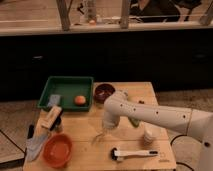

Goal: Place fork in table surface

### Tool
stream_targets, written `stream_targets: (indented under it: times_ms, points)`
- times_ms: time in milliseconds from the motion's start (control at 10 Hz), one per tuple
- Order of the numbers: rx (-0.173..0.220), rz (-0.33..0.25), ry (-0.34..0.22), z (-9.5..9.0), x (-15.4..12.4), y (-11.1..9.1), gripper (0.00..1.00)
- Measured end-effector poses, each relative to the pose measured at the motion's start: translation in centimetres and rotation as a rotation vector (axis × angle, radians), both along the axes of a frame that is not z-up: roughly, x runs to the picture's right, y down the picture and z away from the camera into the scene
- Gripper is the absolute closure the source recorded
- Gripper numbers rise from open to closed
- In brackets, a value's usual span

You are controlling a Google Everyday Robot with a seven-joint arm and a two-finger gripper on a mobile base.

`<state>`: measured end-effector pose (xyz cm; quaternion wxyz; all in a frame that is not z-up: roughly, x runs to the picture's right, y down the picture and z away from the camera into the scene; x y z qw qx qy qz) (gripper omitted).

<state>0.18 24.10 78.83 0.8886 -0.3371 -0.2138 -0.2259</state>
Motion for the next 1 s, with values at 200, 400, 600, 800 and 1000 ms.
stream_targets:
  times_ms: [200,400,600,800,1000]
  points:
    - [-0.010,-0.016,-0.033,-0.2,-0.5,0.5,1.00]
    - [-0.034,-0.035,-0.084,-0.6,-1.2,1.4,1.00]
    - [-0.057,-0.048,-0.129,-1.1,-1.6,2.2,1.00]
    - [-0.072,-0.057,-0.163,-1.4,-2.1,2.8,1.00]
    - [-0.087,-0.065,-0.195,-1.7,-2.9,3.3,0.98]
